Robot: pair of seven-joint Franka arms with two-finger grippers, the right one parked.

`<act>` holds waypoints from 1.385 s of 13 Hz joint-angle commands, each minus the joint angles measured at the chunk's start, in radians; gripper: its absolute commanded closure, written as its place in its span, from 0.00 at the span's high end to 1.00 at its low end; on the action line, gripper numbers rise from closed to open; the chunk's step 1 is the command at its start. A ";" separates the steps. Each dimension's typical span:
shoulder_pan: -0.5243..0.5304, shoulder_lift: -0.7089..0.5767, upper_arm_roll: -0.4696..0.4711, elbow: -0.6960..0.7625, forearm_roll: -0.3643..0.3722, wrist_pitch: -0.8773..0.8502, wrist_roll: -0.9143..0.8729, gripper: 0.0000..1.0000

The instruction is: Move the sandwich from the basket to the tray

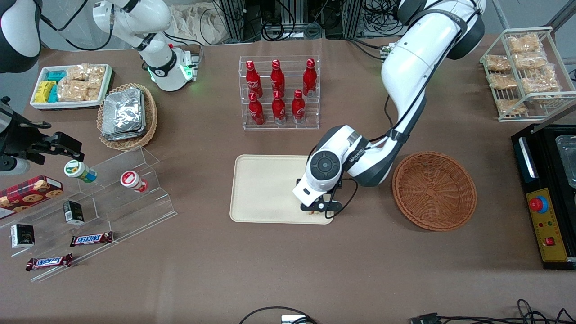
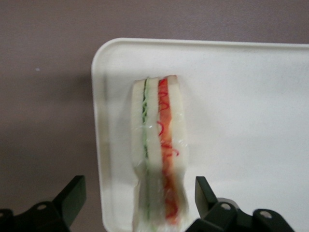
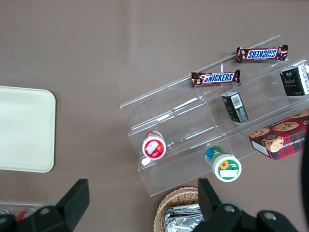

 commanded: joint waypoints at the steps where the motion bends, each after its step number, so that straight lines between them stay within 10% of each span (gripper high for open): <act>1: 0.008 -0.138 0.005 -0.094 0.011 -0.055 -0.011 1.00; 7: 0.082 -0.562 0.002 -0.563 -0.017 0.052 0.079 1.00; 18: 0.307 -0.719 0.091 -0.350 -0.122 -0.303 0.408 1.00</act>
